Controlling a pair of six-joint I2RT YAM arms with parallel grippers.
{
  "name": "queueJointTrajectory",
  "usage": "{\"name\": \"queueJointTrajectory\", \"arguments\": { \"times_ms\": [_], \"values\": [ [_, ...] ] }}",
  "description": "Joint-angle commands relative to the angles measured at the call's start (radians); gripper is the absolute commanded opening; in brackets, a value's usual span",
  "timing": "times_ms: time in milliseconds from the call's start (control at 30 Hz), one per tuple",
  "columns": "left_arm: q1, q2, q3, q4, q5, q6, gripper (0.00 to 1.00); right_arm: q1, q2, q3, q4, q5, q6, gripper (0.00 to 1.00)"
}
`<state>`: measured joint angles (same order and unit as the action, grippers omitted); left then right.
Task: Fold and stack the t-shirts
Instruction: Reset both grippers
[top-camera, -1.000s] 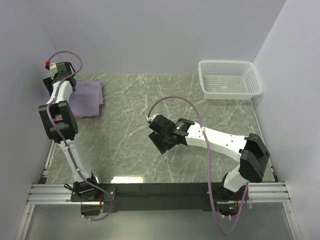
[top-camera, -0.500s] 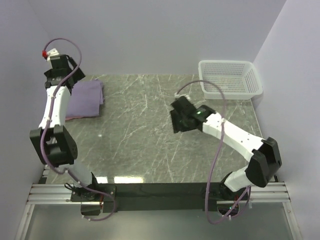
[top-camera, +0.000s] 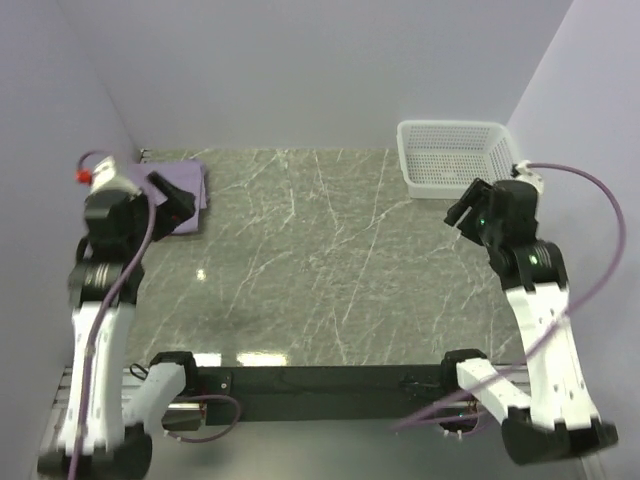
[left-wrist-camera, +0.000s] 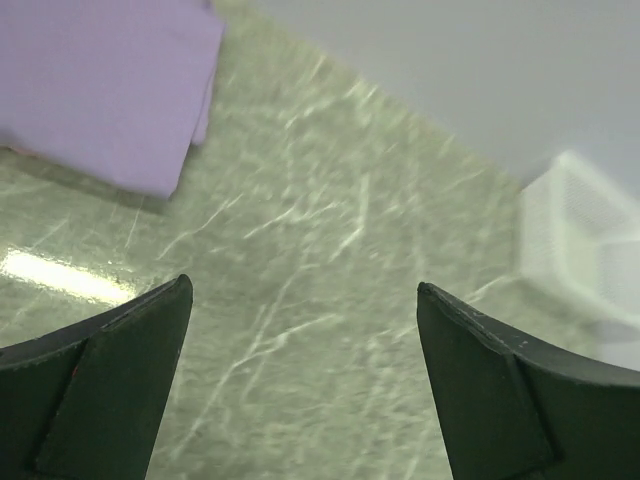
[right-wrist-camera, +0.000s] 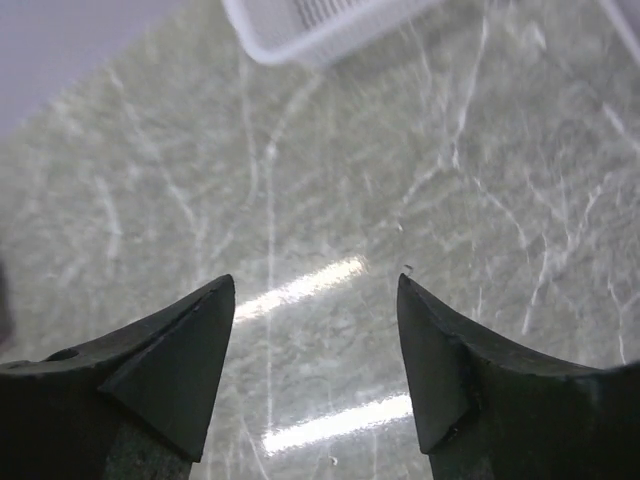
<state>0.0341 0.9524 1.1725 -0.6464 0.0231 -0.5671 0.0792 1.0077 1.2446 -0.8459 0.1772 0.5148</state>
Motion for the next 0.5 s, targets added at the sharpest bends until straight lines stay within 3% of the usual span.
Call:
{"name": "queueJointTrajectory", "arguments": {
  "times_ms": [0,67,200,333,367,467],
  "values": [
    [0.003,-0.239,-0.017,-0.088,-0.087,-0.129,0.99,0.004,-0.162,0.029,-0.005,0.033,-0.027,0.74],
    [0.001,-0.366,-0.014,-0.117,-0.161,-0.146,0.99,0.005,-0.268,0.013,0.013,0.07,-0.045,0.78],
    [-0.057,-0.435,0.075,-0.274,-0.43,-0.142,1.0,0.048,-0.377,-0.008,-0.021,0.13,-0.061,0.78],
    [-0.115,-0.494,0.125,-0.302,-0.506,-0.093,0.99,0.074,-0.496,-0.045,-0.01,0.136,-0.099,0.78],
    [-0.125,-0.513,0.137,-0.306,-0.518,-0.088,1.0,0.079,-0.514,-0.06,-0.007,0.131,-0.098,0.85],
    [-0.154,-0.546,0.148,-0.314,-0.543,-0.065,0.99,0.093,-0.579,-0.074,0.008,0.128,-0.117,0.86]
  ]
}}
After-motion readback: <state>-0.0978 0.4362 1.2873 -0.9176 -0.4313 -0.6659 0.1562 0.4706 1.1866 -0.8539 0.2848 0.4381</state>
